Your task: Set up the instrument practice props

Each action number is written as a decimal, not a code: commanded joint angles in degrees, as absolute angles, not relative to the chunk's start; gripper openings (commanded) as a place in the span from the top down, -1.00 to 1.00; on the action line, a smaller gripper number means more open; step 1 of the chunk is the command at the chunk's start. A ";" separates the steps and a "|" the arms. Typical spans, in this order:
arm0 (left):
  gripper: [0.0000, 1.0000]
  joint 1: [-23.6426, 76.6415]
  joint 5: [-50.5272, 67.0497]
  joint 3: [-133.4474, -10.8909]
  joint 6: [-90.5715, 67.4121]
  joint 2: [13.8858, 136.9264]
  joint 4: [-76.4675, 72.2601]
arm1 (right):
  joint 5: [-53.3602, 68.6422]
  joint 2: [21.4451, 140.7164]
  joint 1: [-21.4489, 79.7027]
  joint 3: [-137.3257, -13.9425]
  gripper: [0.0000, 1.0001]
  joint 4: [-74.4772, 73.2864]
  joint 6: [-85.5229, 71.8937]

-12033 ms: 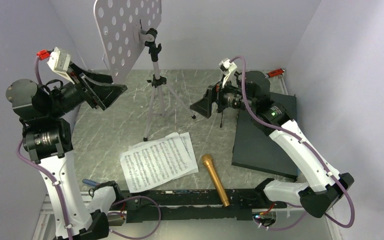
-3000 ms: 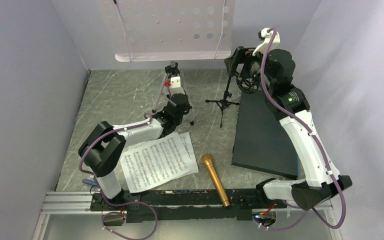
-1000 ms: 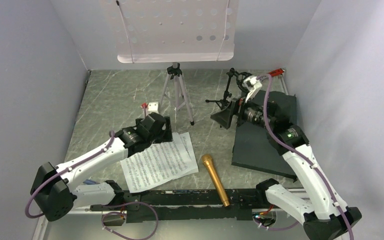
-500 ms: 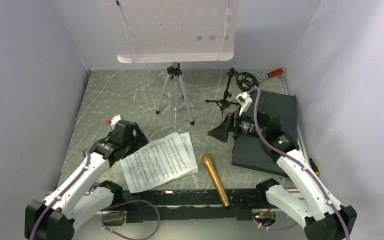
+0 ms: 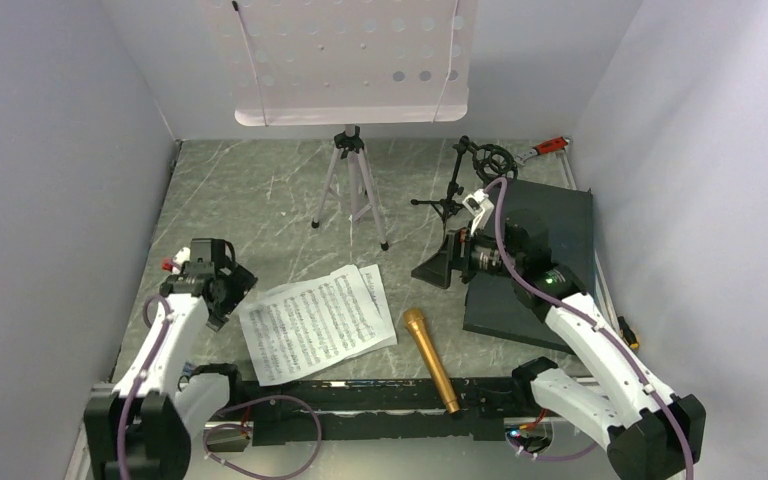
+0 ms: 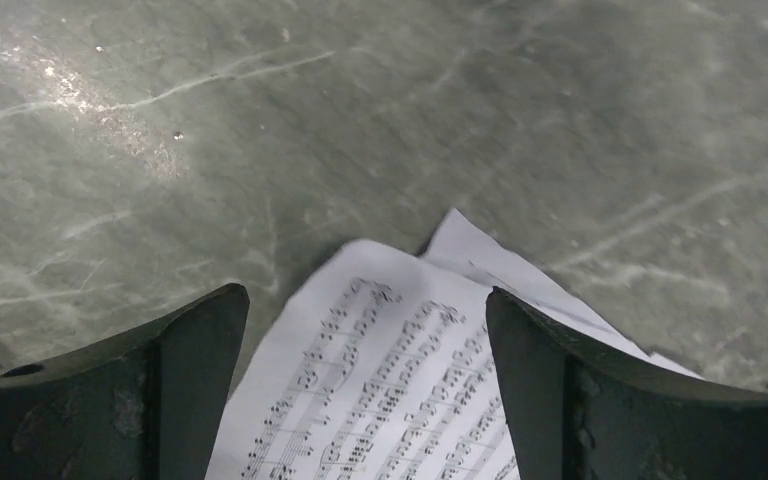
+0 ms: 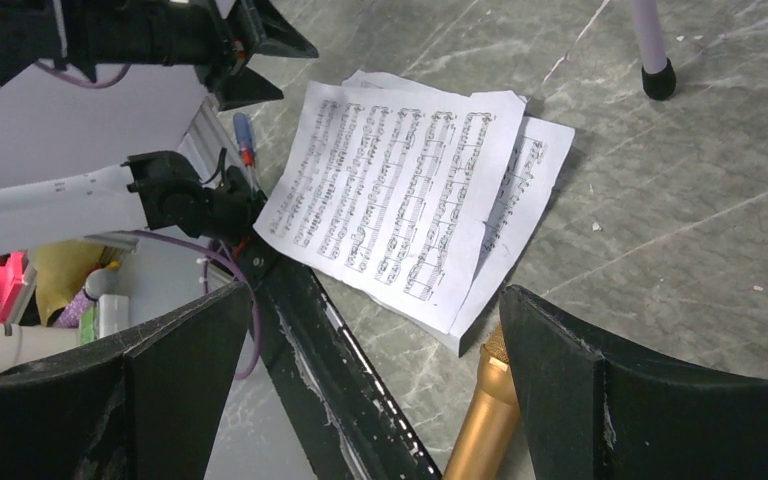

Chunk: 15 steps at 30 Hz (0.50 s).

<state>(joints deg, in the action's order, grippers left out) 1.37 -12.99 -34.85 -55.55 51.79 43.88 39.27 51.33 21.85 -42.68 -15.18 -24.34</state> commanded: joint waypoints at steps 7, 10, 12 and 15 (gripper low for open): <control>-0.87 -8.90 6.73 -29.30 -45.51 60.58 26.89 | 40.42 53.27 22.15 -43.07 -0.99 -12.48 -23.15; -0.64 -8.88 9.80 -27.30 -44.56 60.05 23.83 | 40.48 53.65 22.16 -43.05 -0.99 -11.52 -23.59; -0.56 -8.89 12.33 -26.04 -43.88 59.67 21.83 | 40.43 53.98 22.15 -43.00 -0.99 -11.12 -23.73; -0.38 -8.92 13.25 -24.91 -43.13 59.17 20.77 | 40.38 54.47 22.15 -43.39 -0.99 -11.36 -23.50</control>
